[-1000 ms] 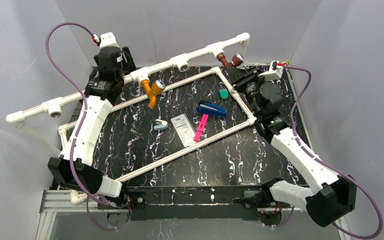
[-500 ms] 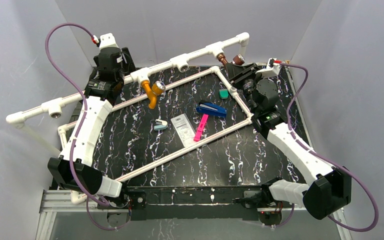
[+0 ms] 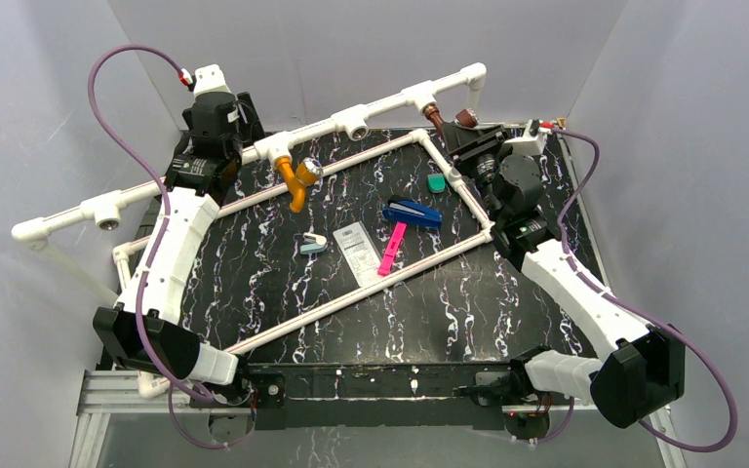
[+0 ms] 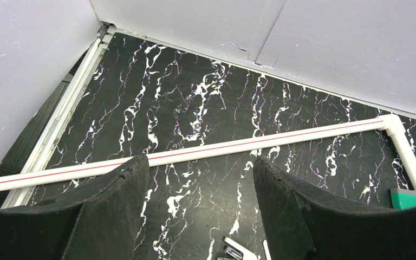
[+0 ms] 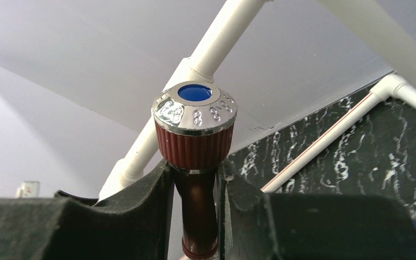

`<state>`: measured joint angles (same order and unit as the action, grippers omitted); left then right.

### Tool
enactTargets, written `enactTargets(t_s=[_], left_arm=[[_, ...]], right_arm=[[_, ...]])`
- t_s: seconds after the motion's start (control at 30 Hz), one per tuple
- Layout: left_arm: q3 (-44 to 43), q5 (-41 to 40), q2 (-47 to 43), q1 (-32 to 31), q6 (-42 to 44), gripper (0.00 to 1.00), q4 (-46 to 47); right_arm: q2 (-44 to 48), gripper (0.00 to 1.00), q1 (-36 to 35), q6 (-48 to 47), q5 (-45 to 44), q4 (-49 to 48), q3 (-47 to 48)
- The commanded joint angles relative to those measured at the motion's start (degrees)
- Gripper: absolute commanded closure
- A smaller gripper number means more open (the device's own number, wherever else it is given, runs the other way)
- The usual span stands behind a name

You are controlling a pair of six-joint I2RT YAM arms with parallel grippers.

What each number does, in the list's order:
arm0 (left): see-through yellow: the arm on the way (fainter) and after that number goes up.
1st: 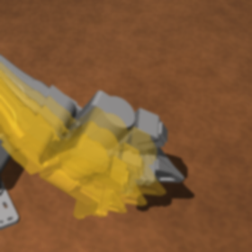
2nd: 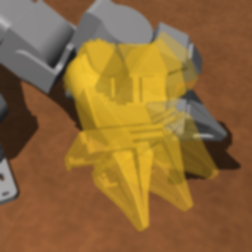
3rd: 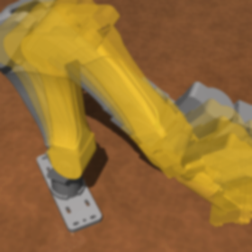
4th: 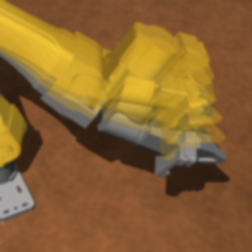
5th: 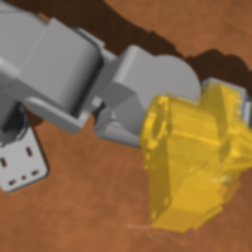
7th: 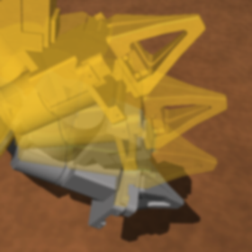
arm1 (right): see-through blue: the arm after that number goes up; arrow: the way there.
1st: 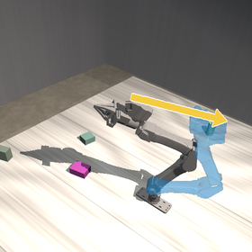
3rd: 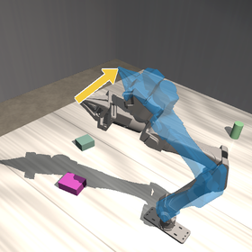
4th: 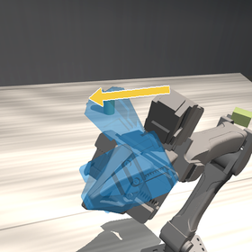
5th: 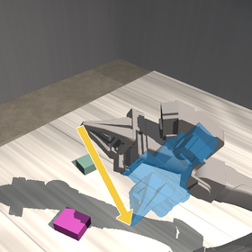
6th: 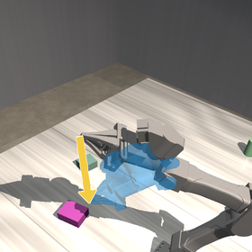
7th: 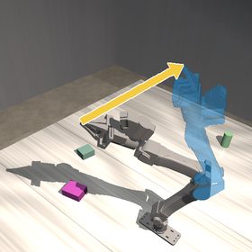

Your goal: Install the water faucets

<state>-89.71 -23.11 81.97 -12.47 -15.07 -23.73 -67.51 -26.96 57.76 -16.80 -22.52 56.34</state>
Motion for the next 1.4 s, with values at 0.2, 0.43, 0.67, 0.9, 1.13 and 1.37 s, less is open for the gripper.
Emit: enactTargets(t_s=[0.2, 0.43, 0.67, 0.9, 1.13, 1.37], left_arm=[[3.4, 3.9, -0.8, -1.8, 0.6, 0.32, -13.1], [3.5, 3.9, -0.7, -1.8, 0.7, 0.32, -13.2], [3.4, 4.1, -0.6, -1.8, 0.7, 0.32, -13.1], [3.4, 3.7, -0.9, -1.9, 0.8, 0.32, -13.4], [3.4, 3.7, -0.9, -1.8, 0.8, 0.32, -13.5], [3.5, 3.6, -0.9, -1.8, 0.8, 0.32, -13.5]], right_arm=[[0.3, 0.99, 1.4, 26.2, -0.1, -2.6, -2.0], [-0.1, 0.99, 3.1, 33.0, 1.7, -2.1, -2.0], [0.1, 0.99, 4.2, 44.6, 5.2, -0.3, -1.9], [1.1, 0.99, 4.1, 46.2, 5.0, 0.7, -1.5], [2.5, 0.8, 4.2, 43.6, 3.5, 1.9, -1.4], [3.5, 0.71, 4.2, 41.2, 2.2, 2.9, -1.5]])
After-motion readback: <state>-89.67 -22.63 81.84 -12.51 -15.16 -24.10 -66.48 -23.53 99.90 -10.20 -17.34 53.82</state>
